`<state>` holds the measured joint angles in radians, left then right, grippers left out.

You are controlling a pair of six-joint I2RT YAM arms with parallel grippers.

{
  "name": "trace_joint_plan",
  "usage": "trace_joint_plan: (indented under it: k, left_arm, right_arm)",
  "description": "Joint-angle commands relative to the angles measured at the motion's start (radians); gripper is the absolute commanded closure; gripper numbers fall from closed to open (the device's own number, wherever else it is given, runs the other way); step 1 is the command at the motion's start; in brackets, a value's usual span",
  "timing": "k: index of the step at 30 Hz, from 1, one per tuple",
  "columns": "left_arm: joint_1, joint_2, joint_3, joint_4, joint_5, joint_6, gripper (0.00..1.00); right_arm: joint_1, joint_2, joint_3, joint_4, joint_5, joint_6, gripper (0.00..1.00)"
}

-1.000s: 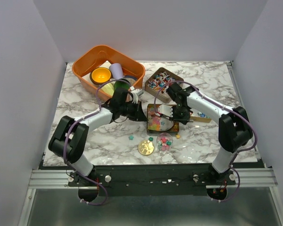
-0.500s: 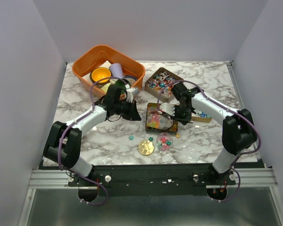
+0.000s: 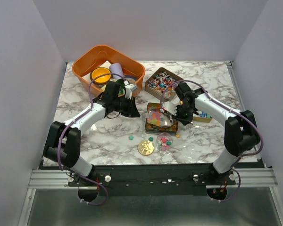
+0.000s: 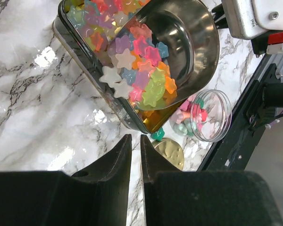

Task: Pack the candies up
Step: Scoop the fake candies from the storage box.

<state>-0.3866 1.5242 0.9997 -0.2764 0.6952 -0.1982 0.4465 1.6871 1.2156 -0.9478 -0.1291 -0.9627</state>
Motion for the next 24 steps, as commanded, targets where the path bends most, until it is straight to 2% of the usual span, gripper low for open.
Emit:
trace_joint_plan:
  k: [1, 10, 16, 20, 24]
  left_arm:
    - [0.003, 0.022, 0.036, 0.003, 0.03, 0.01, 0.76]
    - [0.003, 0.045, 0.051, -0.001, 0.033, 0.013, 0.76]
    - [0.003, 0.057, 0.059, -0.01, 0.023, 0.025, 0.74]
    - [0.003, 0.044, 0.069, -0.073, -0.011, 0.089, 0.66]
    - [0.02, 0.039, 0.1, -0.19, -0.036, 0.164, 0.65]
  right_arm:
    - [-0.022, -0.017, -0.051, 0.044, -0.024, -0.007, 0.99]
    - [-0.054, -0.041, -0.067, 0.05, -0.015, -0.005, 0.99]
    - [-0.083, -0.109, -0.11, 0.109, -0.063, 0.001, 0.99]
    - [-0.088, -0.171, -0.156, 0.182, -0.125, 0.015, 0.99]
    - [-0.097, -0.21, -0.165, 0.217, -0.174, 0.045, 0.99]
